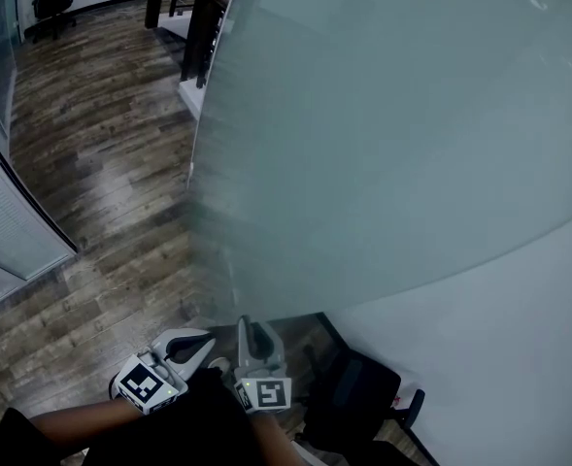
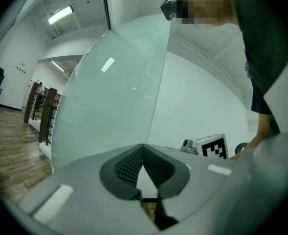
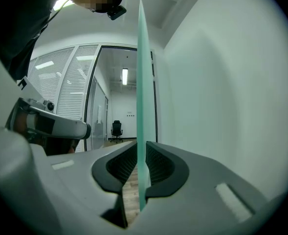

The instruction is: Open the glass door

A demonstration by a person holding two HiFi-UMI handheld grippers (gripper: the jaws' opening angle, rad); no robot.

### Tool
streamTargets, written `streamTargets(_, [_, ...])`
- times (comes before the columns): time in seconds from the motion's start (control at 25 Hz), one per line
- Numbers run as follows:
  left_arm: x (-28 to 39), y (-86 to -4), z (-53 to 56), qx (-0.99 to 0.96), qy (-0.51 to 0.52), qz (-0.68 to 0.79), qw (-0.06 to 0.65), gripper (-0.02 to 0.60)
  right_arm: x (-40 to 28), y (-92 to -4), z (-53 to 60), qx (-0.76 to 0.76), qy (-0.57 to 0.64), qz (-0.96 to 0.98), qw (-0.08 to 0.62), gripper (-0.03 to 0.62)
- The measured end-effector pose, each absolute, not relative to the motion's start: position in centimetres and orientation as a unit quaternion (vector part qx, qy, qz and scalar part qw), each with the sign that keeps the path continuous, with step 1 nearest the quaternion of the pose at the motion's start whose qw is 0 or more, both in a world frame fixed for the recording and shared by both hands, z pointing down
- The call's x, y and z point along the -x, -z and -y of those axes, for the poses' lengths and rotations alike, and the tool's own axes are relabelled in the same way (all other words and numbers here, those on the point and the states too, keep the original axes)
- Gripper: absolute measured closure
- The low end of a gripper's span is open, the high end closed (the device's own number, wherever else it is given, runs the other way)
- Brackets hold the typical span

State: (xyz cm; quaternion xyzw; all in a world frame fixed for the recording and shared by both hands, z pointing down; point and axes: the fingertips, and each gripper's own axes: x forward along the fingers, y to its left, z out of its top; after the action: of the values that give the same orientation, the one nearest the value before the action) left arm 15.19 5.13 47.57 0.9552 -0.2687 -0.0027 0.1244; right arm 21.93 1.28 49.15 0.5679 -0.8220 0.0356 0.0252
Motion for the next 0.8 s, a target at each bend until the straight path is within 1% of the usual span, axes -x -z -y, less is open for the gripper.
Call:
streamTargets(0.12, [-16.4,-47.1,-4.9,-0.956,0.007,0.274,0.108,0.581,-22.9,-49.0,-1.4,-0.561,-0.033,0.827,0.023,0.539])
streamTargets(0.36, [-18.7,-46.7,-3.2,-0.955,0.011,0.279,0.104,0.581,-24.3,-49.2,-0.7,-0.544,-0.029,0.839,0.022,0.537])
streamTargets(0.48, [-19.9,-46.5,-2.8,-0.952,0.021,0.287,0.100,0.581,-24.9,-48.6,-0.6,-0.534,-0.024,0.845,0.004,0.537])
streamTargets(0.8, [-22.9,-47.3,-3.0,-0.943,0.031,0.310,0.116,0.581,-28.1,-48.5,-0.2,-0.518,-0.028,0.855,0.012,0.537])
